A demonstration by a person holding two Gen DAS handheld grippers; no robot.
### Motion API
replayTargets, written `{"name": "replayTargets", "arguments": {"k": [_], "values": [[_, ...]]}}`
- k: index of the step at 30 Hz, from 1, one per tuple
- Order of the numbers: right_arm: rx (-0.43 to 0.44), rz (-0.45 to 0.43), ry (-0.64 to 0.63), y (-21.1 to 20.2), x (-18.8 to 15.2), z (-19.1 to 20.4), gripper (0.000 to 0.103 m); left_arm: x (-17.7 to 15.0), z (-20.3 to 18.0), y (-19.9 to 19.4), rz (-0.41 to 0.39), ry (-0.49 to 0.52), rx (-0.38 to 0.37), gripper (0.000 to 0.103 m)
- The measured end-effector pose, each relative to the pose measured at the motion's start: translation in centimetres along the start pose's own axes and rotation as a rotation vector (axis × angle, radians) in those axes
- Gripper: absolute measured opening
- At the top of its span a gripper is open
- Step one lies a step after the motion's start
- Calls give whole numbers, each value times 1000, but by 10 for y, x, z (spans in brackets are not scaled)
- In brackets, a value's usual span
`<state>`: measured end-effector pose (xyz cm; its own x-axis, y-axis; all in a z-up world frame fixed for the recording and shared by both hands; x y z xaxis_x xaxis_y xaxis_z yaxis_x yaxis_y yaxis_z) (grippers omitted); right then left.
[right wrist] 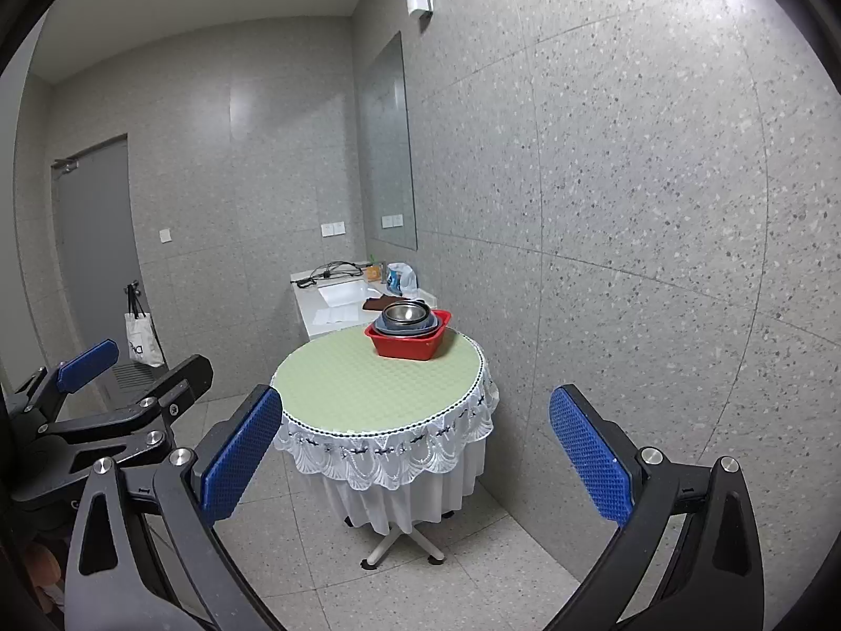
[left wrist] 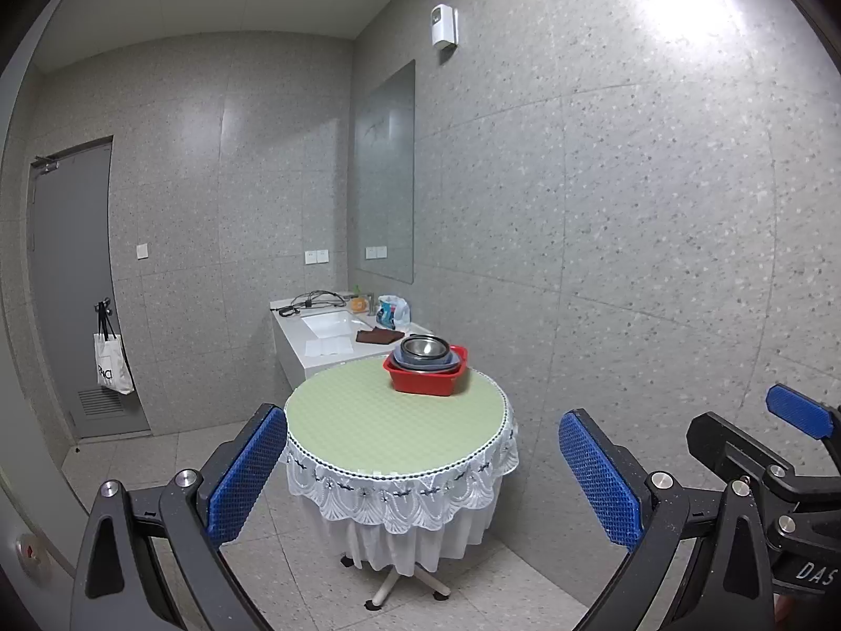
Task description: Organize plates and bowls
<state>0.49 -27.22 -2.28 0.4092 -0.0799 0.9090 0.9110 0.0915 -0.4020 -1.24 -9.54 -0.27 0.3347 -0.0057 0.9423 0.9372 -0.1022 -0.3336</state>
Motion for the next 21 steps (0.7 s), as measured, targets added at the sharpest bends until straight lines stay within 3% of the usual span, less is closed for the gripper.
{"name": "replayTargets", "arguments": {"k": [21], "values": [[-6,14,3,32,6,3,103,5,-4,47,10,-7,11,102]]}}
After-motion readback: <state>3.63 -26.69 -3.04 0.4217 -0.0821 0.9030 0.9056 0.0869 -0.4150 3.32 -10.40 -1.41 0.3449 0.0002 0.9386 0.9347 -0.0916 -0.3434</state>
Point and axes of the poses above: each gripper's, at about its wrist camera, not at the fingertips, and y roughly the way its jaws point, z to its left, x to its top, the point moved 4 cm from there along y, roughly the way its jaws point, and after that the axes turned 2 degrees about z, right-handed, at the moved point
